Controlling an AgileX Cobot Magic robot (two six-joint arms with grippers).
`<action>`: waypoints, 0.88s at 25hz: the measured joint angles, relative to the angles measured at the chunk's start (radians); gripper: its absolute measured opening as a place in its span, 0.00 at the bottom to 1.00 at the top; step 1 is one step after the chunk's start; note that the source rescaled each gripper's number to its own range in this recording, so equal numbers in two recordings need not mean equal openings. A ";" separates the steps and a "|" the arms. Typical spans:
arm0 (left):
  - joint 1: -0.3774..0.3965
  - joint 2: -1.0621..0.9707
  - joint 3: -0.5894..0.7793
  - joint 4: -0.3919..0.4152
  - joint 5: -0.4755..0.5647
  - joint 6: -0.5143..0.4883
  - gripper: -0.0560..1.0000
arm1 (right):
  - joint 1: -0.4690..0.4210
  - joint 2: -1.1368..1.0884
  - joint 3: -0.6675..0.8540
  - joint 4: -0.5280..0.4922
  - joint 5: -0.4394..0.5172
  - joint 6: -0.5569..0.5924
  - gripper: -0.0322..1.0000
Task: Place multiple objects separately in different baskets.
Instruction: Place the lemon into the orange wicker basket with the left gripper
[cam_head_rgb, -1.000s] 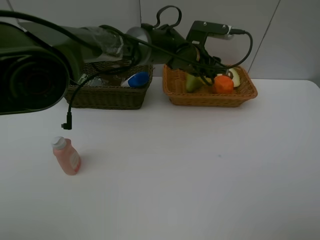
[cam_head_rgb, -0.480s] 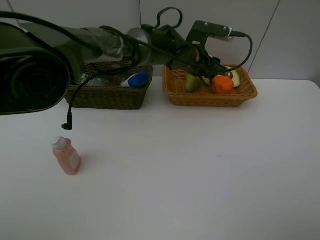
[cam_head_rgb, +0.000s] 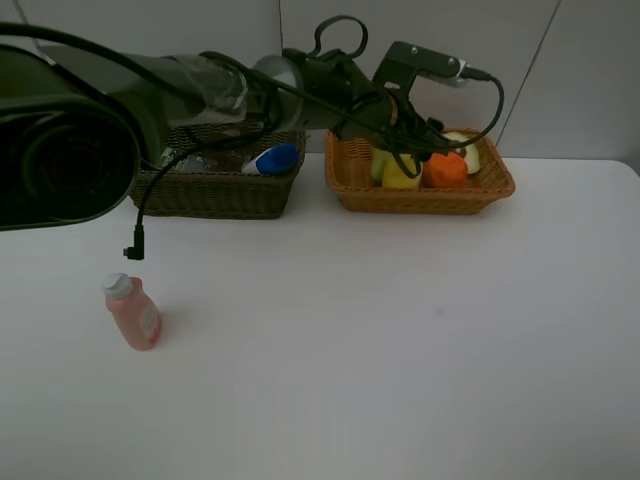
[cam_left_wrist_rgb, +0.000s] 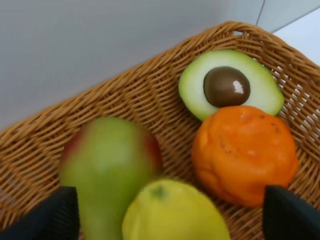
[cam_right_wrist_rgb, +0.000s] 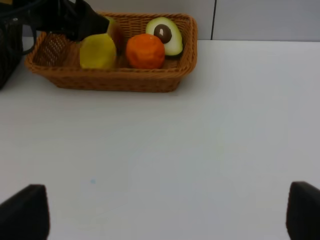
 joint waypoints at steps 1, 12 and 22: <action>0.000 0.000 0.000 0.000 0.000 0.000 0.99 | 0.000 0.000 0.000 0.000 0.000 0.000 1.00; -0.014 0.000 0.000 0.001 0.055 0.000 1.00 | 0.000 0.000 0.000 0.000 0.000 0.000 1.00; -0.023 -0.122 -0.001 -0.024 0.300 0.007 1.00 | 0.000 0.000 0.000 0.000 0.000 0.000 1.00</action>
